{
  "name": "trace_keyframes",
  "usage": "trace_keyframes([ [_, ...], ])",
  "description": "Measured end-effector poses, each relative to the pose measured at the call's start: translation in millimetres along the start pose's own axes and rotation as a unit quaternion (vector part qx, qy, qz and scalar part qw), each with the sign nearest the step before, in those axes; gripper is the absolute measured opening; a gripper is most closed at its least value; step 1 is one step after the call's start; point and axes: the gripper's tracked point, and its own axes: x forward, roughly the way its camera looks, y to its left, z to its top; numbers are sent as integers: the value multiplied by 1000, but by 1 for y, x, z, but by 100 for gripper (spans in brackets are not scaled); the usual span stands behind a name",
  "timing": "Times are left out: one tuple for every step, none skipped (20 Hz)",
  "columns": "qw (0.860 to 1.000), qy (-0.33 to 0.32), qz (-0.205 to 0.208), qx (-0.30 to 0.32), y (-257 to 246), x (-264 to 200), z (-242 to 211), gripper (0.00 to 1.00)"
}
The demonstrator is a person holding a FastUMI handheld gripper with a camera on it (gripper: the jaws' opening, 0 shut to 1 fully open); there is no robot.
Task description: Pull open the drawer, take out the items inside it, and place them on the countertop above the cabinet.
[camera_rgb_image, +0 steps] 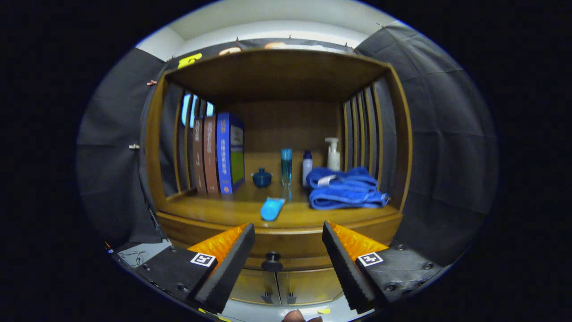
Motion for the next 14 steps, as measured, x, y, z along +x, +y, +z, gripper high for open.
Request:
trace_keyframes([
  [1000, -13, 1, -7, 0, -11, 20, 99],
  [1000, -23, 4, -15, 2, -23, 36, 99],
  [999, -28, 7, -23, 6, -33, 51, 99],
  [999, -31, 10, -28, 8, -44, 63, 99],
  [999, -34, 13, -30, 12, -57, 73, 99],
  [999, -37, 20, -30, 18, -69, 84, 99],
  [999, -39, 24, -27, 22, -80, 90, 99],
  [999, -40, 28, -19, 24, -92, 96, 99],
  [999, -42, 31, -7, 26, -102, 100, 99],
  [999, -42, 33, 5, 27, -110, 102, 99],
  [998, -40, 37, 12, 29, -116, 102, 99],
  [998, -37, 38, 13, 28, -121, 102, 99],
  [999, -35, 39, 12, 27, -125, 102, 99],
  [999, -34, 39, 11, 26, -128, 103, 99],
])
